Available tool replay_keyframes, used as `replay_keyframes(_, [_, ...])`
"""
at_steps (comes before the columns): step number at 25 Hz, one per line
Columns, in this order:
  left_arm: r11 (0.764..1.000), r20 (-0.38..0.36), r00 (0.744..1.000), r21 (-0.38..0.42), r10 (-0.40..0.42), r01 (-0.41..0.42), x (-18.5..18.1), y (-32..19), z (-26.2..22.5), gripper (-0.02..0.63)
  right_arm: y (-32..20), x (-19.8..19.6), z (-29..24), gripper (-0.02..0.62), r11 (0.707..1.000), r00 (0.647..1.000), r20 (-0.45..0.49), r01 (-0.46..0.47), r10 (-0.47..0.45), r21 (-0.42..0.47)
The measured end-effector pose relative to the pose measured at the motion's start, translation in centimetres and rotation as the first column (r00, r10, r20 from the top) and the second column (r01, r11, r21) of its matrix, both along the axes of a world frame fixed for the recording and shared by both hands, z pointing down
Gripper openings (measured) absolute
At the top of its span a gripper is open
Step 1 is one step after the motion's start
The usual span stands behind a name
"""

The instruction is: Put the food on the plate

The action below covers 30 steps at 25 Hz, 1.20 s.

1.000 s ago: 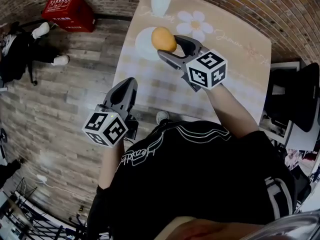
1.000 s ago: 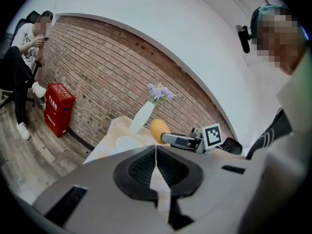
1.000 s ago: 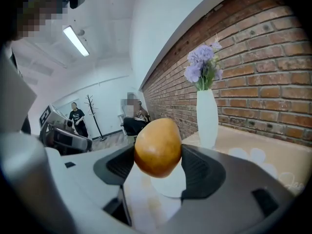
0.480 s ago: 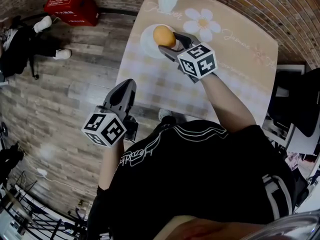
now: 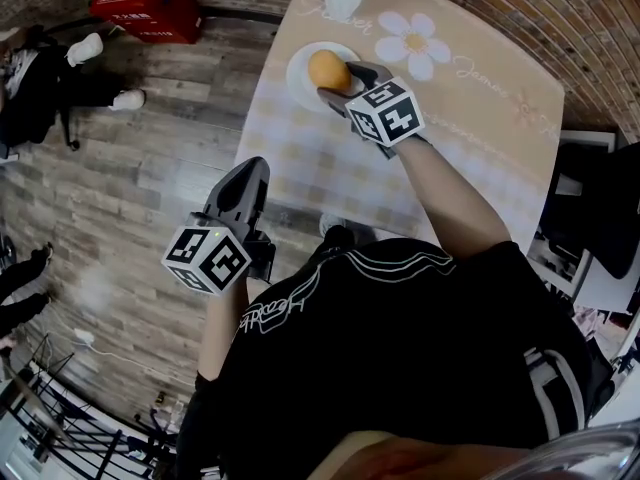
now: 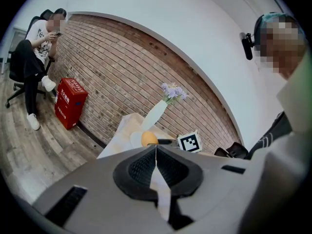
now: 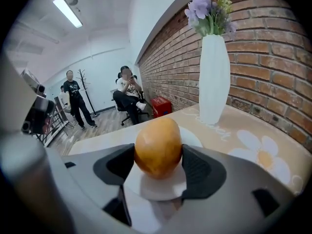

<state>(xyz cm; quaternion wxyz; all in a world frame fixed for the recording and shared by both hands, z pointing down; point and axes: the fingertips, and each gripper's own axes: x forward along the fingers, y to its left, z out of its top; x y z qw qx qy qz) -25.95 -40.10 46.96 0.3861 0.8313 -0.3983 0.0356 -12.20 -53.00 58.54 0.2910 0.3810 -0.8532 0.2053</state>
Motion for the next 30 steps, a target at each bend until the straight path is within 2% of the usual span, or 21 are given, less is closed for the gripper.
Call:
replay_keyframes(6, [1.000,-0.002,1.000,0.005,-0.007,0.007,-0.2,0.1,-0.3,0.008,0.0,-0.1,0.0,0.278,1.000,1.000,-0.011,0.002,-0.002,-0.002])
replay_keyframes(11, [1.000,0.002,1.000,0.009,-0.017,0.016,-0.5,0.6,-0.4,0.008,0.3,0.1,-0.6,0.278,1.000,1.000,0.018,-0.017,0.017,-0.003])
replay_keyframes(20, [0.999,-0.001,1.000,0.036,-0.022,0.022,-0.6,1.7,-1.4,0.008,1.4,0.6,-4.9,0.278,0.997,0.995,0.094,-0.035,0.029,0.068])
replay_keyframes(26, [0.998,-0.007,1.000,0.066,0.007,-0.006,0.7,2.3,-3.0,0.008,4.6,1.3,-11.4,0.278,0.990,0.965,0.261,-0.064,0.030,0.123])
replay_keyframes(30, [0.993,-0.007,0.999,0.109,0.038,-0.037,2.1,2.6,-4.9,0.008,7.8,1.8,-16.1,0.276,0.984,0.916,0.401,-0.047,-0.026,0.172])
